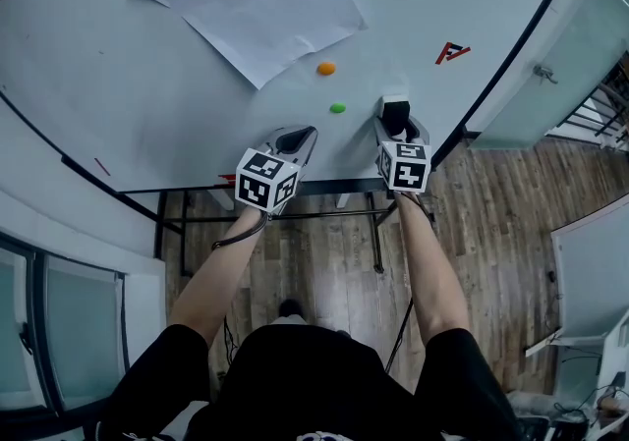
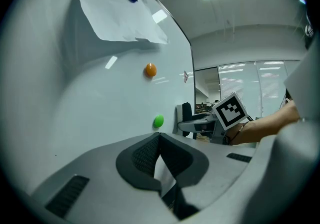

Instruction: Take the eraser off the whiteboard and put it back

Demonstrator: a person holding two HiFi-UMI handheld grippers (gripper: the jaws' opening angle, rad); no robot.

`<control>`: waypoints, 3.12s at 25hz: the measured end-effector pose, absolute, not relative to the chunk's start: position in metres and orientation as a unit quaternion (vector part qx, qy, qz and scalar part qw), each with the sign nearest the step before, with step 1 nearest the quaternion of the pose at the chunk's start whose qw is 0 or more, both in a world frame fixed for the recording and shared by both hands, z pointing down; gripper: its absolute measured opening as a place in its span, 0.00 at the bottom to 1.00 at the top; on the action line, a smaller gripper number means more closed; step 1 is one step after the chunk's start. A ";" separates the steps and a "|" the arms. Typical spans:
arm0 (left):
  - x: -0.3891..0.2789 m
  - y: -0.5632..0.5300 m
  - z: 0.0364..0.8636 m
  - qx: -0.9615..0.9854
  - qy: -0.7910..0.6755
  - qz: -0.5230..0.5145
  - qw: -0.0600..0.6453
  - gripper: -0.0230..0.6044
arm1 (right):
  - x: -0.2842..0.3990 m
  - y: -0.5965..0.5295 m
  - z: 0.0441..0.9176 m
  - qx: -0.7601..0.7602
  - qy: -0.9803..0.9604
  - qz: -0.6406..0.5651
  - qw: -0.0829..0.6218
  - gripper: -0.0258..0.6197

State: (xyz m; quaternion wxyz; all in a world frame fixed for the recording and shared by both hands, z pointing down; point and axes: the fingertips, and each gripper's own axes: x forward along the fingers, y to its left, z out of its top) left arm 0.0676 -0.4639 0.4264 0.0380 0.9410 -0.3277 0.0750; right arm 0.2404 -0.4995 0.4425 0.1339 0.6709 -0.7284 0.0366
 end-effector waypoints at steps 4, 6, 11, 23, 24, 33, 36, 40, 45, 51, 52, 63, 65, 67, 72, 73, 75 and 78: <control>0.065 -0.460 0.426 0.939 -0.334 0.074 0.039 0.07 | 0.242 -0.491 0.441 0.667 -0.733 0.037 0.130 0.44; 0.065 -0.458 0.425 0.937 -0.338 0.073 0.040 0.07 | 0.243 -0.484 0.440 0.665 -0.735 0.037 0.130 0.44; 0.070 -0.446 0.423 0.936 -0.344 0.069 0.040 0.07 | 0.254 -0.463 0.440 0.662 -0.738 0.040 0.124 0.44; 0.094 -0.397 0.412 0.931 -0.359 0.057 0.035 0.07 | 0.291 -0.394 0.435 0.654 -0.746 0.043 0.118 0.44; 0.096 -0.391 0.412 0.931 -0.360 0.055 0.034 0.07 | 0.293 -0.388 0.436 0.653 -0.747 0.042 0.120 0.44; 0.102 -0.332 0.420 0.923 -0.379 0.059 0.039 0.07 | 0.305 -0.329 0.445 0.635 -0.761 0.042 0.130 0.44; 0.100 -0.313 0.425 0.918 -0.389 0.061 0.043 0.07 | 0.306 -0.309 0.450 0.627 -0.766 0.043 0.135 0.44; 0.098 -0.289 0.430 0.914 -0.399 0.062 0.045 0.07 | 0.307 -0.286 0.456 0.618 -0.773 0.045 0.135 0.44; 0.092 -0.261 0.435 0.909 -0.409 0.061 0.049 0.07 | 0.299 -0.258 0.458 0.607 -0.781 0.042 0.140 0.44; 0.079 -0.234 0.443 0.903 -0.422 0.060 0.053 0.07 | 0.279 -0.229 0.461 0.587 -0.796 0.036 0.143 0.44; 0.076 -0.230 0.445 0.902 -0.424 0.060 0.054 0.07 | 0.275 -0.225 0.462 0.584 -0.798 0.035 0.144 0.44; 0.056 -0.202 0.460 0.891 -0.444 0.065 0.065 0.07 | 0.256 -0.197 0.478 0.562 -0.812 0.039 0.153 0.44; 0.054 -0.199 0.462 0.890 -0.446 0.066 0.067 0.07 | 0.254 -0.196 0.480 0.560 -0.813 0.041 0.154 0.44; 0.052 -0.197 0.464 0.889 -0.447 0.066 0.068 0.07 | 0.253 -0.194 0.482 0.558 -0.814 0.042 0.155 0.44; 0.052 -0.194 0.466 0.888 -0.449 0.067 0.069 0.07 | 0.251 -0.192 0.486 0.553 -0.817 0.043 0.155 0.44; 0.052 -0.193 0.466 0.888 -0.449 0.067 0.069 0.07 | 0.251 -0.192 0.486 0.553 -0.818 0.044 0.155 0.44; 0.052 -0.193 0.466 0.888 -0.450 0.067 0.069 0.07 | 0.251 -0.192 0.487 0.552 -0.818 0.044 0.156 0.44; 0.053 -0.194 0.465 0.888 -0.450 0.068 0.068 0.07 | 0.252 -0.194 0.487 0.552 -0.818 0.045 0.155 0.44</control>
